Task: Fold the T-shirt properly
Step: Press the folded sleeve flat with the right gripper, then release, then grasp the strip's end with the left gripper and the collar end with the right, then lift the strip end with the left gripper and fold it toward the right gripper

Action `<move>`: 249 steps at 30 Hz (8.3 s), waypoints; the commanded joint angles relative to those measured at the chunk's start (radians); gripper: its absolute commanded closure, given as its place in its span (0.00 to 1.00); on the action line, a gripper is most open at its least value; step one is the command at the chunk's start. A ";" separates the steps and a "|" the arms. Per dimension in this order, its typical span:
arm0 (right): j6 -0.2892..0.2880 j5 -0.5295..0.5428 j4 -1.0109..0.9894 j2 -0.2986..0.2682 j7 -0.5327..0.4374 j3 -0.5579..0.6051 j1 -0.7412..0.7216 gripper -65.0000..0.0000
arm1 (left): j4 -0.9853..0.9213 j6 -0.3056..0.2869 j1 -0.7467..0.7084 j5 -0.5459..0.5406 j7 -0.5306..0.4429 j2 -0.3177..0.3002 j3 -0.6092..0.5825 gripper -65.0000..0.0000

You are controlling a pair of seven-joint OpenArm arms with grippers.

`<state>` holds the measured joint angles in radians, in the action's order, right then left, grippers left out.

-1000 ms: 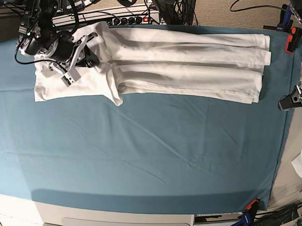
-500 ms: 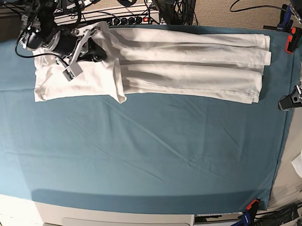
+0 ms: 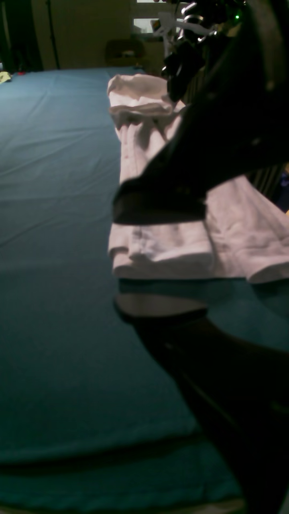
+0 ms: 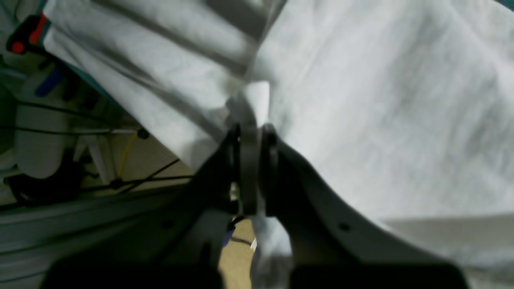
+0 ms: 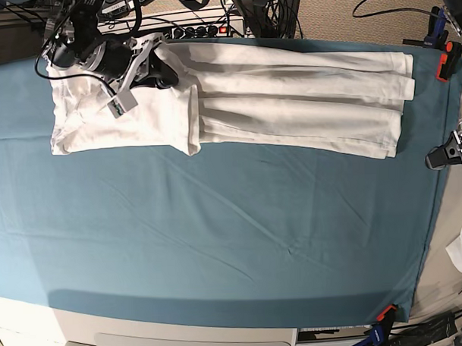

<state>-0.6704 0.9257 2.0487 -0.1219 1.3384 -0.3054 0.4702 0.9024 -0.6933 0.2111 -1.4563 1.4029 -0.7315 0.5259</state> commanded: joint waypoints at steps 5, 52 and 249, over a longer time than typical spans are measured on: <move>-0.004 0.024 0.019 -0.006 -0.006 -0.004 0.038 1.00 | 0.014 -0.005 0.019 -0.027 -0.007 -0.031 0.007 0.55; -0.028 -0.034 0.182 -0.005 -0.221 -0.375 -0.157 0.62 | 0.014 -0.005 -0.187 -0.027 -0.007 -0.030 0.007 0.55; 0.219 -0.515 0.097 0.006 -0.361 -0.433 -0.132 0.62 | 1.056 0.004 -0.316 0.695 -0.331 0.639 -0.881 1.00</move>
<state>-0.4553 0.3969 2.1315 -0.1005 1.0088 -0.7330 0.3405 1.9434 -0.6853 -0.1139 -0.7330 1.1015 -0.1024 -0.3534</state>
